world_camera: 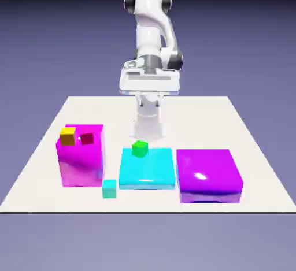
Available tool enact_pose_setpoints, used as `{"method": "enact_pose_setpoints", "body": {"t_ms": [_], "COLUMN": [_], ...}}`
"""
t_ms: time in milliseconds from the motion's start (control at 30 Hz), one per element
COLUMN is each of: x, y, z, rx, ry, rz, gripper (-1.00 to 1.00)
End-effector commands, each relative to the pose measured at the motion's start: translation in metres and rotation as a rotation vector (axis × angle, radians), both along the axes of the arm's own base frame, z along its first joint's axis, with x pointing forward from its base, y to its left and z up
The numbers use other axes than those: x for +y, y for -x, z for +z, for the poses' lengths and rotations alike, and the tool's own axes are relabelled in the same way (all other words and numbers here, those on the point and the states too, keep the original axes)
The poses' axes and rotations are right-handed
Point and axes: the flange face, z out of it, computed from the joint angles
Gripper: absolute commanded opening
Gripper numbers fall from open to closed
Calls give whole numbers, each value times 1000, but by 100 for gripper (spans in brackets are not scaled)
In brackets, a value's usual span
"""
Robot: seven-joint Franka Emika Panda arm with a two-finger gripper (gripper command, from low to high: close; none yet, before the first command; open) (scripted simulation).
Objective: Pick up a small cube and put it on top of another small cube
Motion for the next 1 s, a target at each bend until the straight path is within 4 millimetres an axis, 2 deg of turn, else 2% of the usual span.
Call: {"method": "enact_pose_setpoints", "body": {"t_ms": [0,300,633,800,967], "x": [-2,-16,-45,-67,-93], "y": [-5,-41,-55,-56,-57], "z": [-9,-101,-201,-239,-262], "rx": [28,277,563,717,884], "ry": [25,272,578,738,899], "rz": [36,387,820,1049,1282], "gripper": [0,0,0,0,0]}}
